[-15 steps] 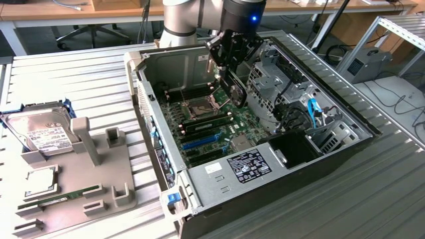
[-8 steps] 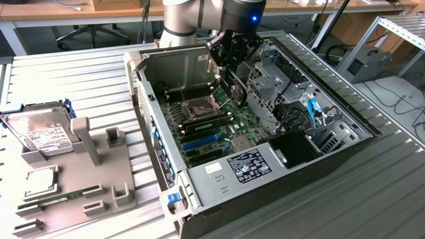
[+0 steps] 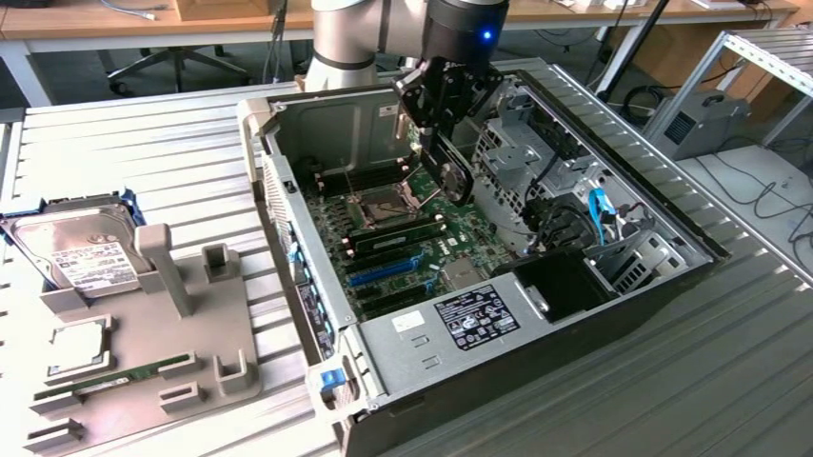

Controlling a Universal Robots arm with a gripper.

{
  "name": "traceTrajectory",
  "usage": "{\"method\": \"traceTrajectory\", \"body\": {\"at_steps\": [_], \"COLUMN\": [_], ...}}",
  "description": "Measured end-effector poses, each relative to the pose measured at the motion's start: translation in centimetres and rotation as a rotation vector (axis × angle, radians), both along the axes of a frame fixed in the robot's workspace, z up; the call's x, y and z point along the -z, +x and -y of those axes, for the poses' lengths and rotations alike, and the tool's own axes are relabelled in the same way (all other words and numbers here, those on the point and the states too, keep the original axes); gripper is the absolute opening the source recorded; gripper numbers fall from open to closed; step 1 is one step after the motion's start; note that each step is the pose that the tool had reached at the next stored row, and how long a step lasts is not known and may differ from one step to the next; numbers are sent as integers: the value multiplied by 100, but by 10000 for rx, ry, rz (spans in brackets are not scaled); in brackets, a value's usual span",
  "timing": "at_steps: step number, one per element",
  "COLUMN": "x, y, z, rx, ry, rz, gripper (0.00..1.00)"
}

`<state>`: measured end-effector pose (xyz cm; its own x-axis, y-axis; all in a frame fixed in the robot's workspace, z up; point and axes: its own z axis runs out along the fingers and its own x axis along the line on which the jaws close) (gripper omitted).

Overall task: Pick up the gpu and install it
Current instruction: 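Insert the gpu into the slot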

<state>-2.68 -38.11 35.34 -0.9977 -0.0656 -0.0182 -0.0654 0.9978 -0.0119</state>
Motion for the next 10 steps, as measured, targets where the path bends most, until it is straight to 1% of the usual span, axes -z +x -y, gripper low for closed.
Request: {"method": "traceTrajectory", "body": {"at_steps": [10], "x": [0], "y": [0], "z": [0], "rx": [-121], "ry": [0], "rz": [0], "gripper": [26]}}
